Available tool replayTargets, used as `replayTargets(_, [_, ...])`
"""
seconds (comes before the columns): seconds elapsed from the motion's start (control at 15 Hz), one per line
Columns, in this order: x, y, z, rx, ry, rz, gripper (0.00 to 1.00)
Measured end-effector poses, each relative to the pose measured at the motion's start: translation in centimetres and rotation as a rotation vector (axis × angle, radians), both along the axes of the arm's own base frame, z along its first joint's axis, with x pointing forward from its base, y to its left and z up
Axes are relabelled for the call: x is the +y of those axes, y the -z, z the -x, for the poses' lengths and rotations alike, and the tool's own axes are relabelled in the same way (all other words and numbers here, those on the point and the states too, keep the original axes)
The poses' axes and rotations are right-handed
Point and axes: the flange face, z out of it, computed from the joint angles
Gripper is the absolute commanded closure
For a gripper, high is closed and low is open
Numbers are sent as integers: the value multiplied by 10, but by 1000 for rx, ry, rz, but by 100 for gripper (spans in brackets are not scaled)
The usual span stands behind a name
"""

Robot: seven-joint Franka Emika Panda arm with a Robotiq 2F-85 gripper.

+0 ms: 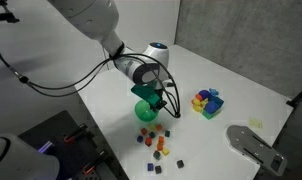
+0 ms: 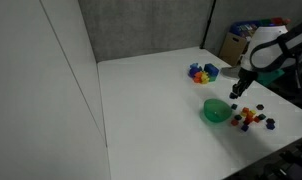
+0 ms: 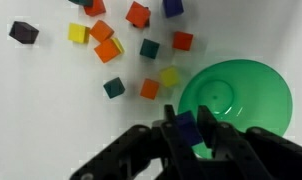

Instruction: Remove the blue block from the green bowl and put it on the table.

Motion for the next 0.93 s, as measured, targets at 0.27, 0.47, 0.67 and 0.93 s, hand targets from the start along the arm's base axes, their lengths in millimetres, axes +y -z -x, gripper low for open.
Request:
replayTargets(0.27, [-50, -6, 16, 1, 92, 24, 91])
replayTargets(0.47, [-79, 10, 31, 35, 148, 30, 83])
replayTargets(0.67, [-94, 25, 43, 66, 179, 30, 55])
replayTargets(0.93, [-100, 26, 51, 97, 197, 26, 23])
